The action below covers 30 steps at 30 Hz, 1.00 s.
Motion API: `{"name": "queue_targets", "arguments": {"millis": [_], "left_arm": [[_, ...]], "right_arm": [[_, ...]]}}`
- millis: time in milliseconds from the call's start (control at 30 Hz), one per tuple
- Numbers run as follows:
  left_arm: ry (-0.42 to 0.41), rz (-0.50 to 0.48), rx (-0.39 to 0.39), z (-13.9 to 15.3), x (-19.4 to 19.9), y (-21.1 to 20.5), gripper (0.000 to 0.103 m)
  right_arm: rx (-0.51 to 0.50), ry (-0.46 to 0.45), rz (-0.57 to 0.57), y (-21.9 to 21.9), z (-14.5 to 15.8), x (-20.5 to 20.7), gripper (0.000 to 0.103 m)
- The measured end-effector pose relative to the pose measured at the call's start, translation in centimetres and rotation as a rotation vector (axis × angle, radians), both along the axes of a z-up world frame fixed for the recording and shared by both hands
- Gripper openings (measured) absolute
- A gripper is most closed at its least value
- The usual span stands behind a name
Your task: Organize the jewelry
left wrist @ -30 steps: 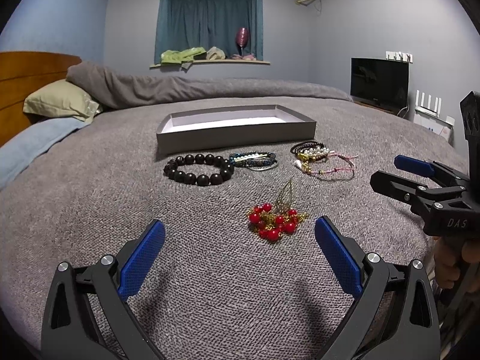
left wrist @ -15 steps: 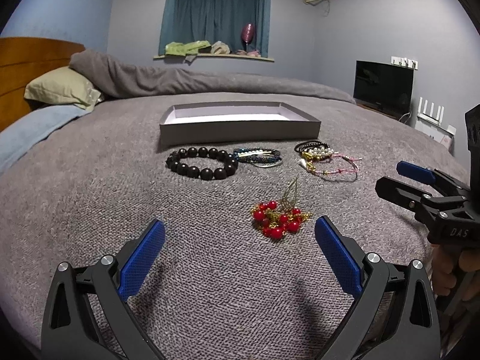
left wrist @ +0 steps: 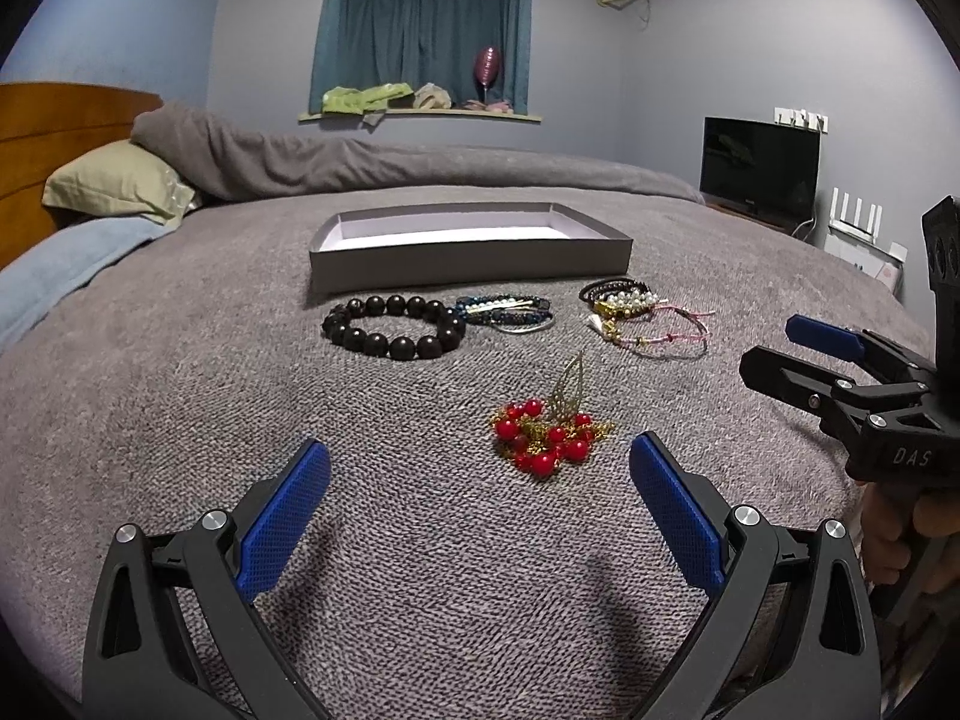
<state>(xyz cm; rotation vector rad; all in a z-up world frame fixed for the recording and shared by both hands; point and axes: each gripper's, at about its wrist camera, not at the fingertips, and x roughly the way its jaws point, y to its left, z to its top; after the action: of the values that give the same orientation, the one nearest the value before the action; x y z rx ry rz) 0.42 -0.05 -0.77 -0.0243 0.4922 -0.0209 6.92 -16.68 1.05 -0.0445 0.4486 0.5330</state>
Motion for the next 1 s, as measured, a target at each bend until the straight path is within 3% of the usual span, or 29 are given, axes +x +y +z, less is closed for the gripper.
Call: {"name": "queue_targets", "arguments": {"millis": [600, 1000], "left_arm": [[0.022, -0.005, 0.03, -0.4, 0.8, -0.2, 0.099], [0.023, -0.052, -0.013, 0.0, 2.1, -0.4, 0.099]], "right_arm": [[0.0, 0.007, 0.002, -0.1, 0.0, 0.3, 0.098], [0.002, 0.012, 0.0, -0.3, 0.2, 0.6, 0.098]]}}
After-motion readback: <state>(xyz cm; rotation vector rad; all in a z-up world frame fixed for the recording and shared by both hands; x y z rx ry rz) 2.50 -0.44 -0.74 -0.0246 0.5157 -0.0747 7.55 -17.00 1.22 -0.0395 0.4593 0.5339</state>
